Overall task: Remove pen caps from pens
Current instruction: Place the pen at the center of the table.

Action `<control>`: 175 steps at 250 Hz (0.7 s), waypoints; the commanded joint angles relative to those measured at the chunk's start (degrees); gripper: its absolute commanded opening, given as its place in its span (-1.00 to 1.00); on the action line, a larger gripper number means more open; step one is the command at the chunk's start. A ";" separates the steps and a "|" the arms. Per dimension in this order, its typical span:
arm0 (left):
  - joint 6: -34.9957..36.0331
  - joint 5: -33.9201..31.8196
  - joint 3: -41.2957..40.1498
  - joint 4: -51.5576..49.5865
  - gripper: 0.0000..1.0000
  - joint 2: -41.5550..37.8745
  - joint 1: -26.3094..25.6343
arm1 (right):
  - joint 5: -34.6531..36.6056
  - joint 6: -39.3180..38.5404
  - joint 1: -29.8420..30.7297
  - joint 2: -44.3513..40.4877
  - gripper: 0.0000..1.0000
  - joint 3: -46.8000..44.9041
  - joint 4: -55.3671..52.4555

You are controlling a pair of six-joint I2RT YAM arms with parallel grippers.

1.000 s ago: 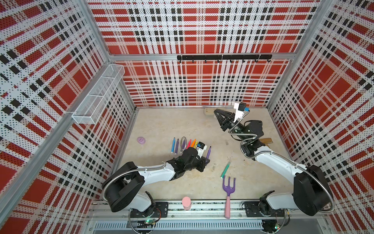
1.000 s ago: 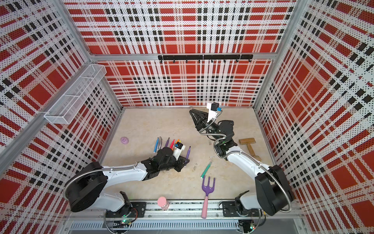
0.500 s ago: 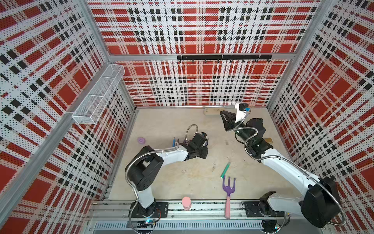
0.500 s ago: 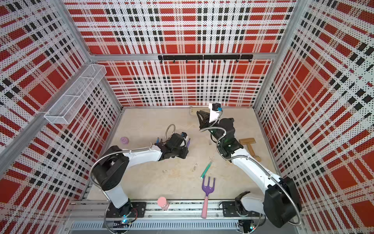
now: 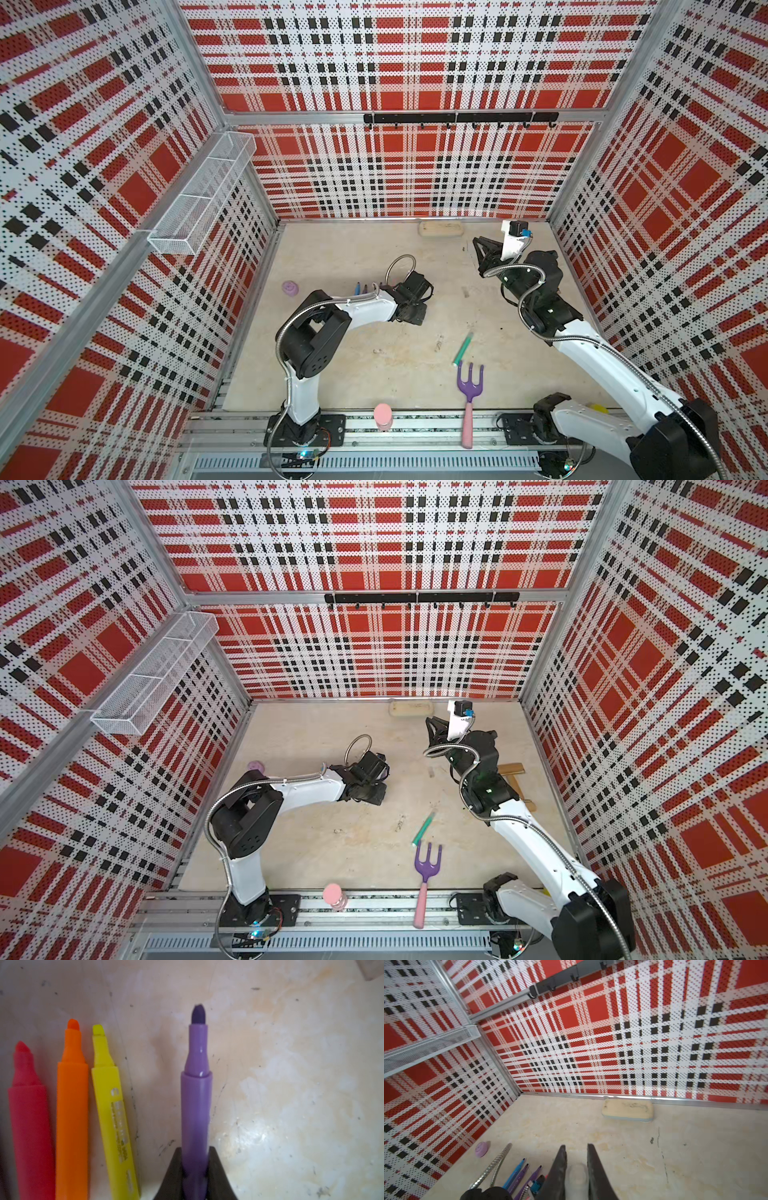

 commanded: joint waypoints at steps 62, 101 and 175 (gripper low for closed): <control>-0.25 -3.77 1.64 -1.68 -0.25 -0.51 0.00 | 7.20 -2.96 -3.97 9.89 -0.99 4.81 -12.52; -0.12 -4.54 2.45 -0.36 -0.16 -2.95 -0.50 | 6.82 -1.73 -5.65 13.73 -0.97 3.54 -11.22; 2.48 -3.73 3.04 2.71 -0.02 -9.45 -2.59 | 13.92 -4.50 -9.19 25.51 -0.94 8.74 -16.37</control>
